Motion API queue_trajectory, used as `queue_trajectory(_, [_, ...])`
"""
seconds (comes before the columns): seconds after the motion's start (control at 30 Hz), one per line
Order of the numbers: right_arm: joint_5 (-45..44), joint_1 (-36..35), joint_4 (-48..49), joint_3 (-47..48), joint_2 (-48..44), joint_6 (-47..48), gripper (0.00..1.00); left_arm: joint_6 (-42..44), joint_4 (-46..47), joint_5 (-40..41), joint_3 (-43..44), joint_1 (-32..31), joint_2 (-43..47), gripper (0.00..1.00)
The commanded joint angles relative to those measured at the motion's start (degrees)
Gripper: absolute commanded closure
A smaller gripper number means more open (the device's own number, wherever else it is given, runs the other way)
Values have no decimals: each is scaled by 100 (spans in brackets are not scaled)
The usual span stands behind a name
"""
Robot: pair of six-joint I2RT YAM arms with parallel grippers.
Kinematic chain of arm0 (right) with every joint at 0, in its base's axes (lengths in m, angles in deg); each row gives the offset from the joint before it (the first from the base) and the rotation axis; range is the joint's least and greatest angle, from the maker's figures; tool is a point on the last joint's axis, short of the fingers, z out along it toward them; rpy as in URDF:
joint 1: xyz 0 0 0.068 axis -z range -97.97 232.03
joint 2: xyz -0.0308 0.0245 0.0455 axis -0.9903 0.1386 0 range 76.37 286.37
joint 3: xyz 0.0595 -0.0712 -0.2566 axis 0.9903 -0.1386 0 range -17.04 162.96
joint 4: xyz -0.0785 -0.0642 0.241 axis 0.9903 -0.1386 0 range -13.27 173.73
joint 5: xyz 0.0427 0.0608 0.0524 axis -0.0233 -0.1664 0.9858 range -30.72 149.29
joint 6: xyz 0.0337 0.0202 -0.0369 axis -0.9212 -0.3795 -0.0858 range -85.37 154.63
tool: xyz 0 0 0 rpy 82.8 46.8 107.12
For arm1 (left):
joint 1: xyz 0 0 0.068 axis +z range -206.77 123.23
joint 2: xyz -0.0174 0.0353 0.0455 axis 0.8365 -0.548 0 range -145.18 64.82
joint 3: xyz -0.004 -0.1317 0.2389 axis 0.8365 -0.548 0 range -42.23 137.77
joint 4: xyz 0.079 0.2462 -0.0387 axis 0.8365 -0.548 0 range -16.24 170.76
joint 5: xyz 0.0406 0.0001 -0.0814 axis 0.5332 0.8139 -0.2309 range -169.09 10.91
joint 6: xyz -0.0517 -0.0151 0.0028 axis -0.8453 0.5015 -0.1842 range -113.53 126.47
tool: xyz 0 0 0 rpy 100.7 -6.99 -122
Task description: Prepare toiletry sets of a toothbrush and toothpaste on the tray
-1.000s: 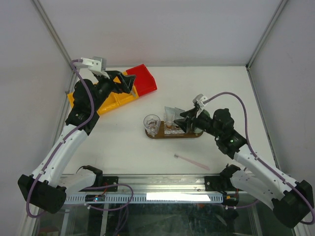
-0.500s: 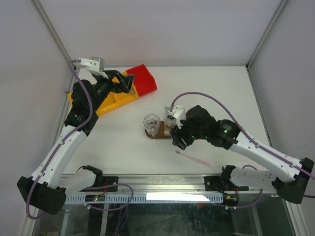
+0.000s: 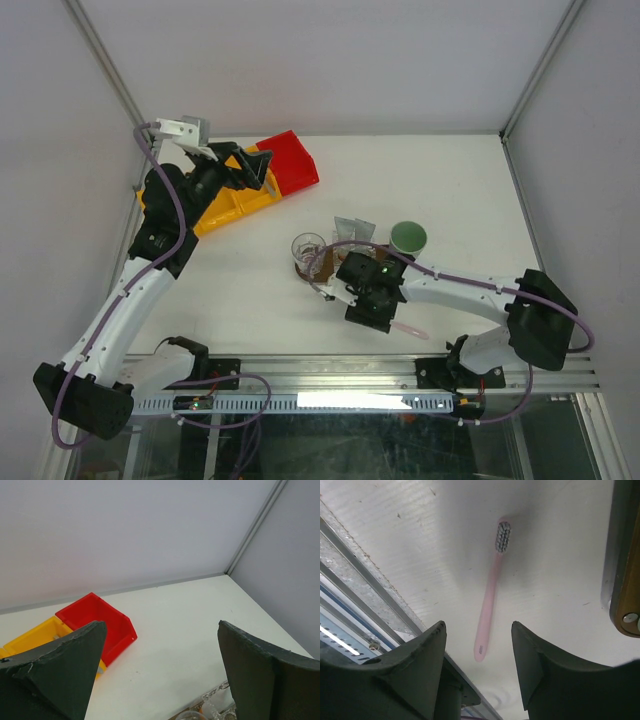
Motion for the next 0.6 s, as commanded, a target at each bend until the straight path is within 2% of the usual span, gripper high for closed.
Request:
queue_trajectory(0.0, [-136, -45, 545, -22, 13, 513, 44, 31, 294, -10, -31, 63, 198, 2])
queue_trajectory(0.1, [-26, -7, 995, -118, 145, 485, 51, 47, 292, 24, -43, 70, 203, 2])
queue_trajectory(0.37, [211, 2, 1768, -706, 274, 578, 53, 44, 294, -9, -42, 70, 200, 2])
queue_trajectory(0.57, [269, 79, 2178, -920, 501, 672, 62, 60, 293, 20, -44, 70, 156, 2])
